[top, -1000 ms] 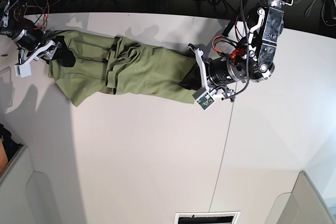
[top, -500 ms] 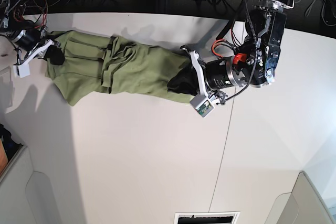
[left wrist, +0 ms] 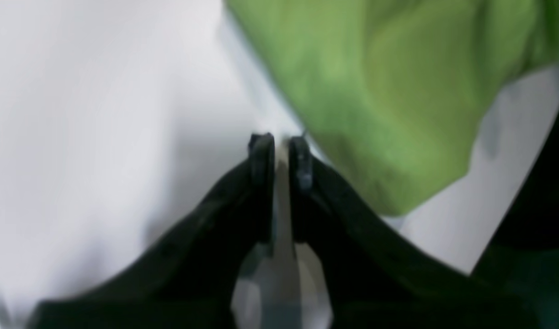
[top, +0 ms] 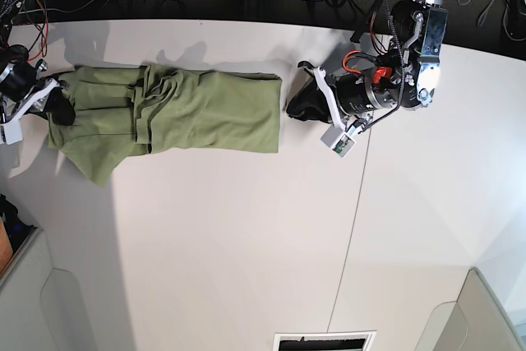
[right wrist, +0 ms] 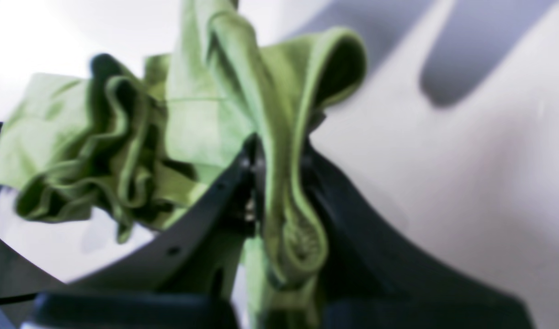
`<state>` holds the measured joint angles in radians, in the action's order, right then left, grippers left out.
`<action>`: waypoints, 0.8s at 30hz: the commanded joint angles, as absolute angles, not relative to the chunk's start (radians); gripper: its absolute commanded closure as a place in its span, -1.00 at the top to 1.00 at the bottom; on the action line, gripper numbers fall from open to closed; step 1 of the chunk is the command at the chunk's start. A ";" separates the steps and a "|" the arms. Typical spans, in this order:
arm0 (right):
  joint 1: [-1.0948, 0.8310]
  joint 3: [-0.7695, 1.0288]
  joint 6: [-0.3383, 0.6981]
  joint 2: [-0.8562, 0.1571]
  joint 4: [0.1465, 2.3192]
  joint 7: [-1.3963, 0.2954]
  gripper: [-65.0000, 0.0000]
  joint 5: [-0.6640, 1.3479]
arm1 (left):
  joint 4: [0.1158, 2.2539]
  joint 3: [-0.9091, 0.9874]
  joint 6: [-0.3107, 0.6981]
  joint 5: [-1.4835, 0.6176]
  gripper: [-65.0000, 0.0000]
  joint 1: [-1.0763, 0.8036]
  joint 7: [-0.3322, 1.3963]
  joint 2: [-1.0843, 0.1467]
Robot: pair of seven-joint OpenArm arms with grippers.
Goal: Layout the t-shirt on the table in an organized manner, then fold the t-shirt properly
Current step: 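Press the folded end flat and release it with the left gripper, then lift the strip end with the right gripper and fold it toward the left gripper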
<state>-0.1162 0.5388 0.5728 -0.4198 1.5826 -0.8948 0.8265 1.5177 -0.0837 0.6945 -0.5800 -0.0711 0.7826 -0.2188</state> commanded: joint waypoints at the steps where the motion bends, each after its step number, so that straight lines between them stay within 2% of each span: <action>1: -0.105 0.546 0.580 -0.427 1.622 -0.876 -1.00 0.854 | 1.508 -0.081 0.698 -0.575 -0.79 -0.057 0.782 -0.218; 8: -0.106 0.489 0.581 -0.303 1.794 -0.883 -1.00 0.864 | 1.474 -0.081 0.698 -0.588 -0.79 -0.056 0.782 -0.192; 16: -0.105 0.237 0.583 -0.169 1.842 -0.864 -1.00 0.811 | 1.474 -0.081 0.698 -0.587 -0.79 -0.056 0.790 -0.178; 24: -0.105 0.023 0.582 -0.092 1.842 -0.802 -1.00 0.630 | 1.474 -0.081 0.698 -0.588 -0.79 -0.056 0.789 -0.178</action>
